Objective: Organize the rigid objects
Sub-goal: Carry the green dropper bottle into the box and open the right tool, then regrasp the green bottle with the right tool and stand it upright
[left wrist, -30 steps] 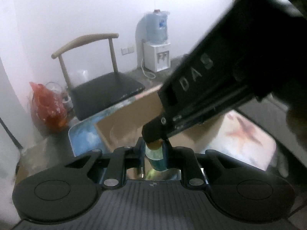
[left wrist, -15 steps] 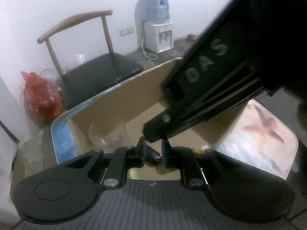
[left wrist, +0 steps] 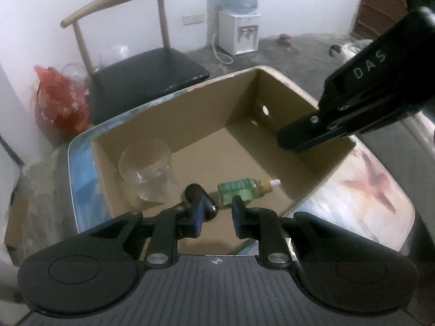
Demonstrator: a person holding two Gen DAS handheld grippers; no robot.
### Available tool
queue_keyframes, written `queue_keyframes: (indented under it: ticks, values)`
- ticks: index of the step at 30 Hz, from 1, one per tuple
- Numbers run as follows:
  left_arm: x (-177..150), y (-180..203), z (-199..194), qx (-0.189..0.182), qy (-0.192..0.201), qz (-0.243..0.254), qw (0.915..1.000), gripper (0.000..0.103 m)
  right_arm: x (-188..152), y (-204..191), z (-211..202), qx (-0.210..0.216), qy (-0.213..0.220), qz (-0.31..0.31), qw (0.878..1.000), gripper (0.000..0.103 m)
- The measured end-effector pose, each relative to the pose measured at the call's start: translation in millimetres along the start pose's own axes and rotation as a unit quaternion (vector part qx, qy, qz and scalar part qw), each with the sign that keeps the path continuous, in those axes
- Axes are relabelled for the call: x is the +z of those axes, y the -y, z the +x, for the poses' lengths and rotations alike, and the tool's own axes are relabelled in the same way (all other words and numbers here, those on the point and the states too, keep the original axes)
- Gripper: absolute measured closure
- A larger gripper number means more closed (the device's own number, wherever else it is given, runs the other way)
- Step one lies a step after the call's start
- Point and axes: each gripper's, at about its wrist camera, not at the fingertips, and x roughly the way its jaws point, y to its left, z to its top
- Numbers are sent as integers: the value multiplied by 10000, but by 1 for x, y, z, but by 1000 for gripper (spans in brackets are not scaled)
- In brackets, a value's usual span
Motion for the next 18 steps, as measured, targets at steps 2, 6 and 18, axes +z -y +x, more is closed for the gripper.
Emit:
queue_keyframes:
  ticks: [2, 6, 18]
  values:
    - [1, -1, -3, 66, 5, -55, 10000, 78, 7, 6, 2, -59, -33, 129, 9999, 89]
    - [5, -4, -8, 273, -41, -236, 9993, 77, 19, 15, 8, -53, -224, 456, 9987, 88]
    - [26, -16, 8, 149, -154, -131, 9997, 65, 42, 46, 55, -231, -1033, 2400, 9650, 66]
